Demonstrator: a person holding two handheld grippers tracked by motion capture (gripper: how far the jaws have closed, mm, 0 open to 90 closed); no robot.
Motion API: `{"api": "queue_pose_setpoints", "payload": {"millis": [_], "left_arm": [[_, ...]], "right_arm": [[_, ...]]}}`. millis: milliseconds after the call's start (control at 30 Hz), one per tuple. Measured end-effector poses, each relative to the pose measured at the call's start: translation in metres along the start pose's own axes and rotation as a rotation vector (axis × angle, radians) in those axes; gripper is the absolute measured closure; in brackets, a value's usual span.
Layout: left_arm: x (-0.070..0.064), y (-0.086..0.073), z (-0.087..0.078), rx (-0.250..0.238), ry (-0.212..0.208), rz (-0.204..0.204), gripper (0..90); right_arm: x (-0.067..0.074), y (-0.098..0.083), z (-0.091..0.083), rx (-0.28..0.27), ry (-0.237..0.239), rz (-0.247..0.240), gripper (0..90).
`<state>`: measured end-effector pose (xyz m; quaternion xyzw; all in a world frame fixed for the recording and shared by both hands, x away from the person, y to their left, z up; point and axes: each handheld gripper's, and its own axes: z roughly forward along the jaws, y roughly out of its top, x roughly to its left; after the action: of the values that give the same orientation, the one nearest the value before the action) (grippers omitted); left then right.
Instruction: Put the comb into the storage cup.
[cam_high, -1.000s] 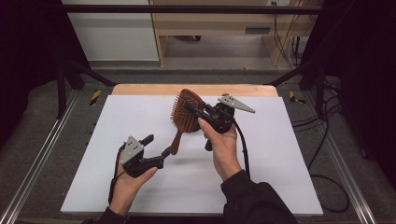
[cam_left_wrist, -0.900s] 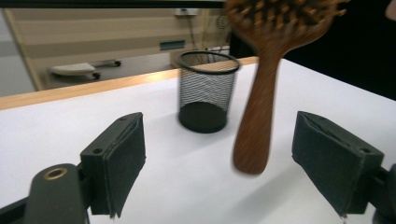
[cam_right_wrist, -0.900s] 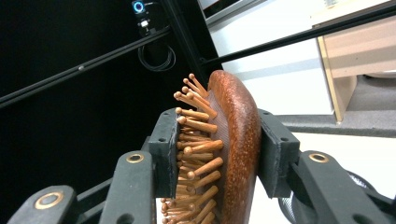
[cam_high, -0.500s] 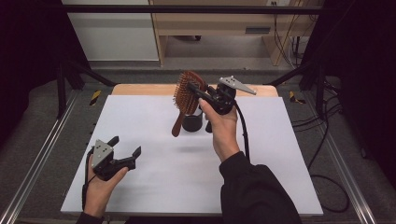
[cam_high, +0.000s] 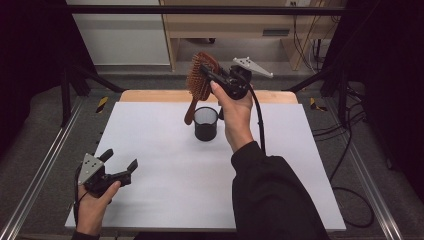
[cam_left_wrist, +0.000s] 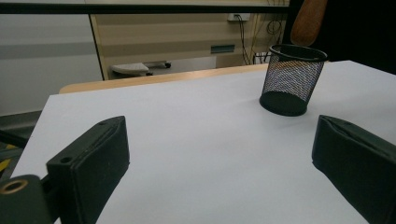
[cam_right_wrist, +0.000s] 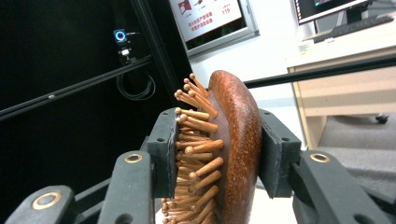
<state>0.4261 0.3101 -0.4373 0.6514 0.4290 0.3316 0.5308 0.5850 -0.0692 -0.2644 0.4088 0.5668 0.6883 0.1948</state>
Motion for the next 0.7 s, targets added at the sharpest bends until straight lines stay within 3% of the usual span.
{"api": "queue_pose_setpoints", "payload": {"millis": [300, 700], "left_arm": [[0.002, -0.001, 0.001, -0.005, 0.003, -0.010, 4.4], [0.002, -0.001, 0.001, -0.007, 0.000, 0.004, 4.3]], "right_arm": [[-0.013, 0.016, 0.015, -0.021, -0.046, -0.046, 54.8], [-0.032, 0.016, 0.016, -0.049, -0.097, -0.044, 54.7]]}}
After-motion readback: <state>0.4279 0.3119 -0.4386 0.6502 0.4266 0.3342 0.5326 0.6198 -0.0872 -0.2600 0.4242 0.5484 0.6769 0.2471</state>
